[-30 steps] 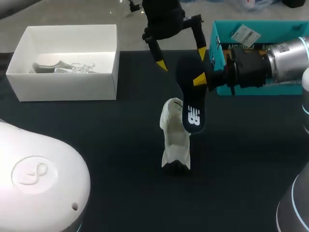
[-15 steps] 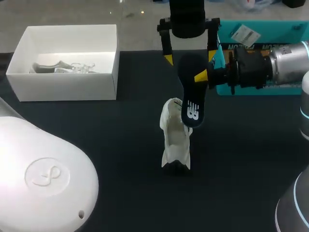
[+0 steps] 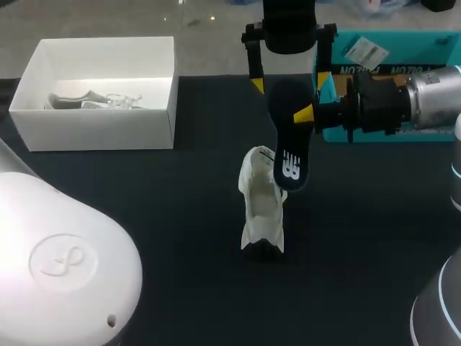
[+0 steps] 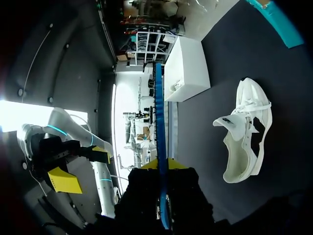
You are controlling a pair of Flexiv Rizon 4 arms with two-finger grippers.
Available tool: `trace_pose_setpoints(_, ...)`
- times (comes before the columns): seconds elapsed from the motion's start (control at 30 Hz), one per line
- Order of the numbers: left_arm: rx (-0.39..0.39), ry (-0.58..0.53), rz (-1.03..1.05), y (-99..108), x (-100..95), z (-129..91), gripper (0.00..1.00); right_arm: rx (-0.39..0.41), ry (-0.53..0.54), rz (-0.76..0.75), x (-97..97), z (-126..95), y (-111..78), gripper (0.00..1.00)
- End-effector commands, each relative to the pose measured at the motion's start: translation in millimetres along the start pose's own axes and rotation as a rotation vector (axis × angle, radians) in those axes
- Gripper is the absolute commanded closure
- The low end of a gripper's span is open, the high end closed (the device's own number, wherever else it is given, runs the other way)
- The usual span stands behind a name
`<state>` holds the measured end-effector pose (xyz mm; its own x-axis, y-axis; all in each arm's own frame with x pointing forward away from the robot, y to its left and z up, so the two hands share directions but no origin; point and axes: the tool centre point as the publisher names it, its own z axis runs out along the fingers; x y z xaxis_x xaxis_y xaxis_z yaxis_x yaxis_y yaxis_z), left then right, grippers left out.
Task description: Take the shoe out of the shoebox, open the shoe tongue, remove and reinsert the insole, then place the shoe into the shoebox
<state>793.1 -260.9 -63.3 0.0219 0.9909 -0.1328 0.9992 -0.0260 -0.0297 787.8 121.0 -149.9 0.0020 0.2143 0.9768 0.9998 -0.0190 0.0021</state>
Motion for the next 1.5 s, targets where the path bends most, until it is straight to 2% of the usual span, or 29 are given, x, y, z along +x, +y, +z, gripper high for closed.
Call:
trace_pose_setpoints(0.03,-0.001,-0.028,-0.002,-1.6,3.1,0.4,0.00,0.003,-0.001,0.002,-0.4,0.4,-0.2,1.00)
trace_pose_setpoints(0.1,-0.001,-0.090,-0.007,-2.1,4.8,-1.1,0.00,0.008,0.005,0.004,-0.7,-0.8,-1.1,1.00)
trace_pose_setpoints(0.2,-0.029,-0.267,-0.039,0.7,16.9,-2.9,0.00,0.019,0.029,0.008,0.6,-6.0,-4.9,1.00)
trace_pose_setpoints(0.37,-0.123,-0.557,-0.063,-0.6,44.0,-6.5,0.00,0.019,0.058,0.018,2.1,-17.3,-8.2,1.00)
trace_pose_setpoints(0.5,-0.193,-0.795,-0.121,1.9,58.2,-15.0,0.00,0.019,0.088,0.014,6.7,-23.2,-10.0,1.00)
trace_pose_setpoints(0.53,-0.214,-0.813,-0.118,2.2,60.1,-16.9,0.00,0.020,0.092,0.013,7.9,-23.9,-10.6,1.00)
trace_pose_setpoints(0.57,-0.220,-0.845,-0.104,1.7,61.2,-17.5,0.00,0.022,0.099,0.011,8.9,-24.3,-11.1,1.00)
trace_pose_setpoints(0.73,-0.150,-1.051,-0.099,0.8,56.4,-19.2,0.00,0.032,0.123,0.009,13.0,-25.0,-14.5,1.00)
trace_pose_setpoints(0.8,-0.103,-1.070,-0.123,1.3,53.8,-19.6,0.00,0.033,0.128,0.007,13.6,-25.3,-16.0,1.00)
trace_pose_setpoints(0.83,-0.123,-1.045,-0.113,1.2,52.6,-19.1,0.00,0.034,0.128,0.006,13.5,-25.5,-16.6,1.00)
trace_pose_setpoints(1.0,-0.123,-1.045,-0.113,1.2,52.6,-19.1,0.00,0.023,0.137,0.029,8.5,-26.4,-16.6,1.00)
trace_pose_setpoints(1.17,-0.123,-1.045,-0.113,1.2,52.6,-19.1,0.00,-0.008,0.224,0.065,11.4,-25.1,-7.8,1.00)
trace_pose_setpoints(1.23,-0.164,-1.050,-0.073,-0.2,50.4,-8.8,0.00,-0.011,0.250,0.069,15.2,-25.6,-5.2,1.00)
trace_pose_setpoints(1.27,-0.164,-1.102,-0.071,-0.9,48.4,-5.2,0.00,-0.011,0.252,0.069,17.3,-25.5,-4.7,1.00)
trace_pose_setpoints(1.5,-0.206,-1.168,0.004,0.6,38.9,14.2,0.00,-0.013,0.250,0.063,26.0,-21.7,-3.3,1.00)
